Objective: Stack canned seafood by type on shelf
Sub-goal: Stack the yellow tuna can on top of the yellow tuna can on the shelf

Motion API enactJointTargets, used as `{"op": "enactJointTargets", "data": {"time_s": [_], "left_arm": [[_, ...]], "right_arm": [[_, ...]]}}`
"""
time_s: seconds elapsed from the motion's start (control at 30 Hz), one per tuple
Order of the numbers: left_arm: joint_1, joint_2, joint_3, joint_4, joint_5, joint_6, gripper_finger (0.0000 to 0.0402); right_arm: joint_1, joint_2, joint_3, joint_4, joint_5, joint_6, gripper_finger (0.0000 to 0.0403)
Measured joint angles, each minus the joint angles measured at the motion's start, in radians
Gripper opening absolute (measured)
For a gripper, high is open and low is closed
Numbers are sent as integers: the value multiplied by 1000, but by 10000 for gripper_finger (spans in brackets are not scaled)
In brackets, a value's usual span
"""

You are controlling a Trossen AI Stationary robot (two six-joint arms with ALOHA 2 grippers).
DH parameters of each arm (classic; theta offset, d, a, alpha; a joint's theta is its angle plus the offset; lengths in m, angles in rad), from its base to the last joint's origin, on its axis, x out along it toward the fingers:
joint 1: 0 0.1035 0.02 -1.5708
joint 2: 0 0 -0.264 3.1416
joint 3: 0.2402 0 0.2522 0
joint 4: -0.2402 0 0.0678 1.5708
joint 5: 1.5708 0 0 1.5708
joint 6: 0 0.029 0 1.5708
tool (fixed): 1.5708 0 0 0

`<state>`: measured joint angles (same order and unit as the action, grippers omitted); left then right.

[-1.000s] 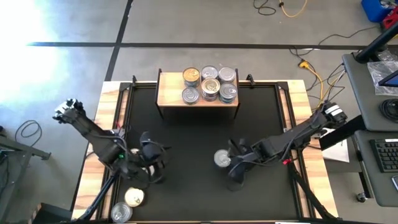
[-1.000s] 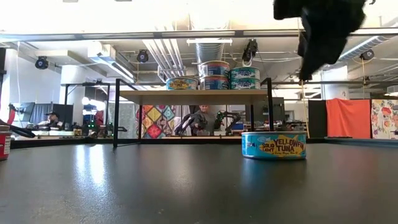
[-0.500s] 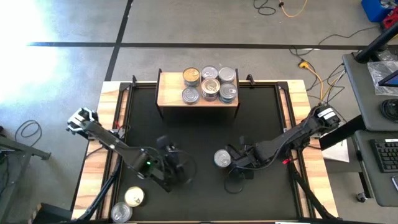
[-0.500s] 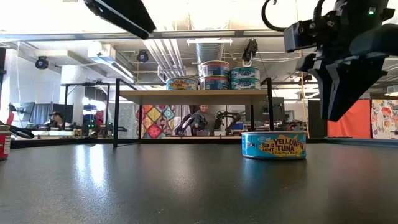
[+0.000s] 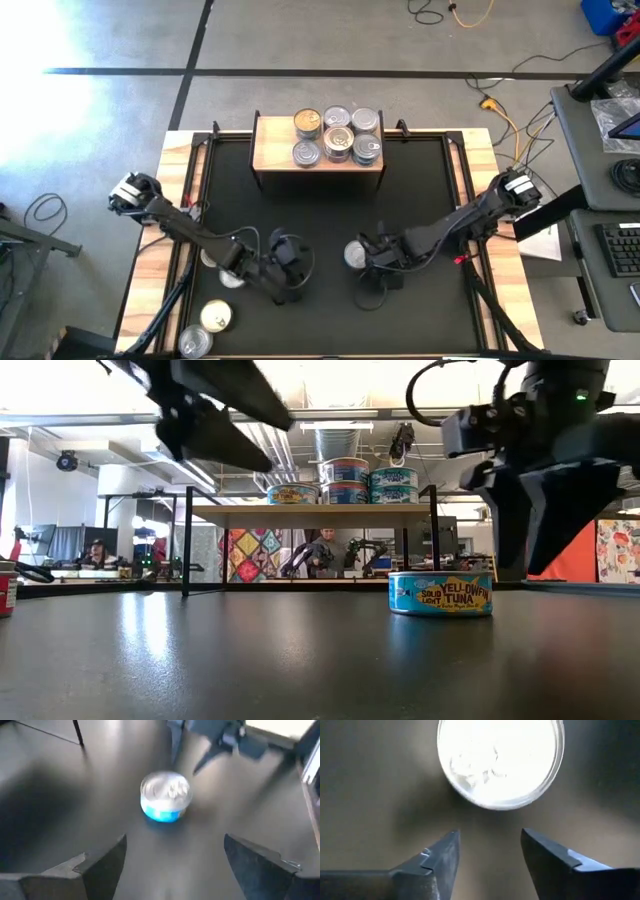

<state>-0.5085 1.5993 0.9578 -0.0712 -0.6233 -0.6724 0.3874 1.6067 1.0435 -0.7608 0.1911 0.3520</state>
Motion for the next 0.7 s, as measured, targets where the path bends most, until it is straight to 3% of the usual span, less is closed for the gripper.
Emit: {"op": "enactJointTargets", "data": {"time_s": [0.17,0.33,0.6,0.7], "left_arm": [[60,23,-97,191,36,29,329],[118,73,-169,412,109,214,352],[166,250,-186,706,112,454,359],[190,327,-182,785,178,413,359]], "right_arm": [[-26,25,1,13,-7,40,224],[-44,47,5,23,-16,-14,238],[-45,51,12,105,-19,-112,242],[-48,74,12,120,-18,-125,235]]}}
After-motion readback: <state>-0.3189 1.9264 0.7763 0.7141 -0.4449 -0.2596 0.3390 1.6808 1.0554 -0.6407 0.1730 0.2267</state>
